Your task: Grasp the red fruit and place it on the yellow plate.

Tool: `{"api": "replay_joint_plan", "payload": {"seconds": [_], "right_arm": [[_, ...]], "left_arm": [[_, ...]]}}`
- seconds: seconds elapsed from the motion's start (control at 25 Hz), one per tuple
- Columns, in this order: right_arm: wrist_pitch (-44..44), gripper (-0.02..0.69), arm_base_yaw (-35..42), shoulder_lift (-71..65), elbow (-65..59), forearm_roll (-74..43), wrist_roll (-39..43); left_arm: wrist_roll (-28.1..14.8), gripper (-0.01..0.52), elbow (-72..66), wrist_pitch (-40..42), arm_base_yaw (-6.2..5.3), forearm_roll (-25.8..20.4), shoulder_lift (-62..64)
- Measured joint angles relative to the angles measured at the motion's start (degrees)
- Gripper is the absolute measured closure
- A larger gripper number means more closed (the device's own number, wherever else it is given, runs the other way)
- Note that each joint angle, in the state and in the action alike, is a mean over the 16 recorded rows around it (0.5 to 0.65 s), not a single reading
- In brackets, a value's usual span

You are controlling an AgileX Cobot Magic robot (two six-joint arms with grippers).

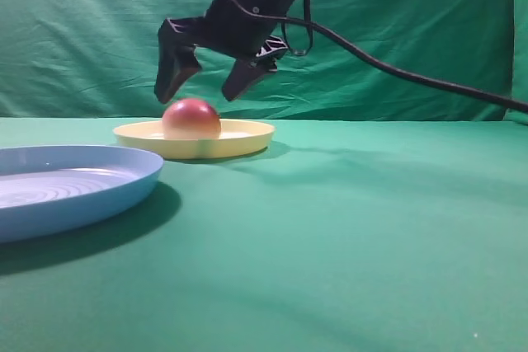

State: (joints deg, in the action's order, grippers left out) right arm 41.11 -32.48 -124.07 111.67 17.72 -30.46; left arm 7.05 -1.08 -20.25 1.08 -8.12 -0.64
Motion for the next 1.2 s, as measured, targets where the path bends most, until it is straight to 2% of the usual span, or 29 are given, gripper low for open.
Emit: {"api": "replay_joint_plan", "payload": {"seconds": [0.4,0.56,0.8,1.2], "right_arm": [[21.0,0.515,1.02,14.58,5.07,-11.51,12.57],[26.0,0.629,1.08,21.96,3.33,-14.9,18.67],[25.84,0.665,1.08,35.19,-6.57,-16.85,24.24],[14.74,0.665,1.08,62.87,-36.11,-15.25,25.97]], "left_arm": [[0.0,0.357,0.0,0.0,0.0,0.0,0.0],[0.0,0.357,0.0,0.0,0.0,0.0,0.0],[0.0,0.357,0.0,0.0,0.0,0.0,0.0],[0.0,0.357,0.0,0.0,0.0,0.0,0.0]]}}
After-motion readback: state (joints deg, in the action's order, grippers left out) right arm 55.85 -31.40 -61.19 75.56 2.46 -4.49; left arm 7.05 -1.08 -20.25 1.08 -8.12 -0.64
